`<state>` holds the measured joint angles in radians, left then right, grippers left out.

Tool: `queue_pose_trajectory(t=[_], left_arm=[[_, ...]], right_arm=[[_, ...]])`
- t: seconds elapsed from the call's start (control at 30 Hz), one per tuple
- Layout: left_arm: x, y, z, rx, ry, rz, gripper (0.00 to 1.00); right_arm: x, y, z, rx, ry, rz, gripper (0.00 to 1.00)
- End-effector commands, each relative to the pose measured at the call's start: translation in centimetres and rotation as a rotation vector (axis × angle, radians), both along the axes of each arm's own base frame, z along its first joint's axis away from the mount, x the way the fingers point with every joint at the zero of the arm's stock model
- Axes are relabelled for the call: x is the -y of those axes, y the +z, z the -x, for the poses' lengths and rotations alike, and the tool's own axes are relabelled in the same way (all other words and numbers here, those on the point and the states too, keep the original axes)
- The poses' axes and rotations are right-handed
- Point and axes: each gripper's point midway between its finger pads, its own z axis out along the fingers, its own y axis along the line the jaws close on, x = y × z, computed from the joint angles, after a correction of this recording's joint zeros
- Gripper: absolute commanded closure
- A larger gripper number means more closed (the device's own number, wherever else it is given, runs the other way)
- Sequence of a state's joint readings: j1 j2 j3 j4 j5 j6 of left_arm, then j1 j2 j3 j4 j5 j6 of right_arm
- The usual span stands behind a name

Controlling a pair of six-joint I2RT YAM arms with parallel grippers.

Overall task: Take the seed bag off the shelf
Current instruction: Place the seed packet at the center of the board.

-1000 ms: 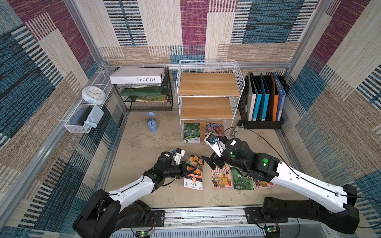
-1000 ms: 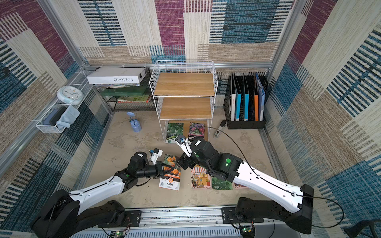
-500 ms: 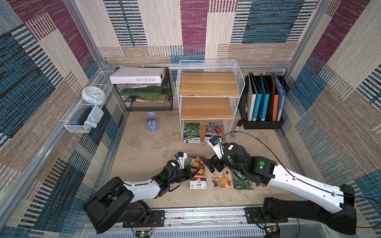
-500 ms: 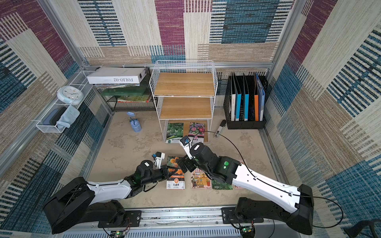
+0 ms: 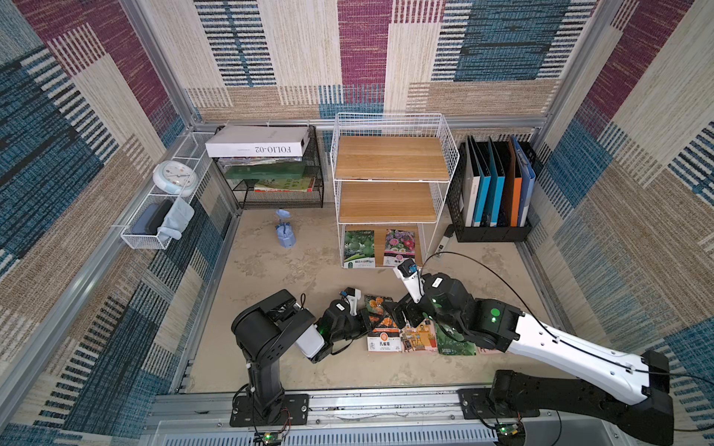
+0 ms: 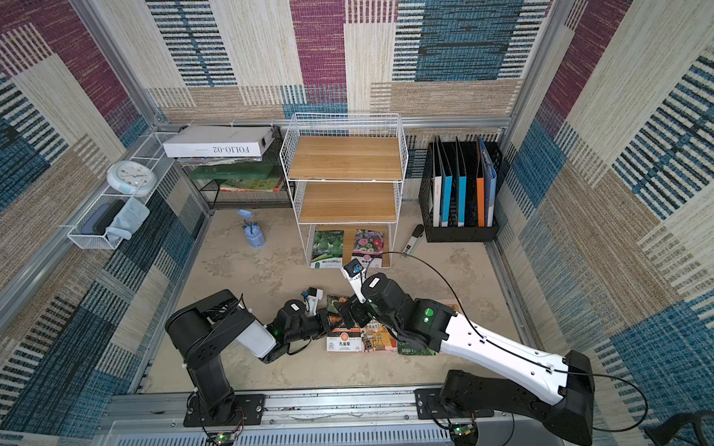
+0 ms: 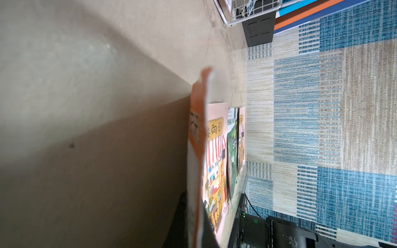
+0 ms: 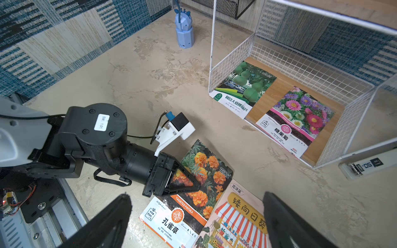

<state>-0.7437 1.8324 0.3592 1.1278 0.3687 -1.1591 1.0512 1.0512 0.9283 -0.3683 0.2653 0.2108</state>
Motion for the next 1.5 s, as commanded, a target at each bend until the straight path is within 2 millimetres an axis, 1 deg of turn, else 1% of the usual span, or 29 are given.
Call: queue_pose_trajectory(t=[0.0,0.27,0.33,0.47,0.7,0.9,1.23,1.47], left_arm=[[0.0,0.6,-0.1,0.031,-0.008,-0.013,1.0],[-0.6,1.3,0.3,0.039,-0.075,-0.181,1.0],[-0.7,1.0,0.7,0.017,-0.099,-0.215,1.0],[-0.4,0.3,1.1,-0.018,-0.135,-0.225,1.0],[-0.8,-0.9,1.3,-0.045,-0.121,-0.228,1.0],[-1.2,-1.2,1.1,-0.047,-0.101,-0.247,1.0],[-3.0,-1.2,0.7,-0.031,-0.027,-0.321,1.0],[-2.9,-1.7,0.7,-0.045,-0.027,-0.322,1.0]], right_arm=[[0.2,0.3,-0.1,0.015,-0.007,-0.007,0.01],[0.4,-0.2,0.1,0.014,-0.002,-0.004,0.0],[0.4,-0.3,0.2,0.013,0.001,-0.003,0.0],[0.2,-0.3,0.1,0.016,0.007,-0.002,0.01],[0.3,-0.2,0.2,0.02,0.01,-0.002,0.01],[0.4,-0.5,0.2,0.017,0.011,0.005,0.0],[0.4,-0.7,0.3,0.019,0.012,0.007,0.01],[0.5,-0.8,0.3,0.019,0.011,0.007,0.01]])
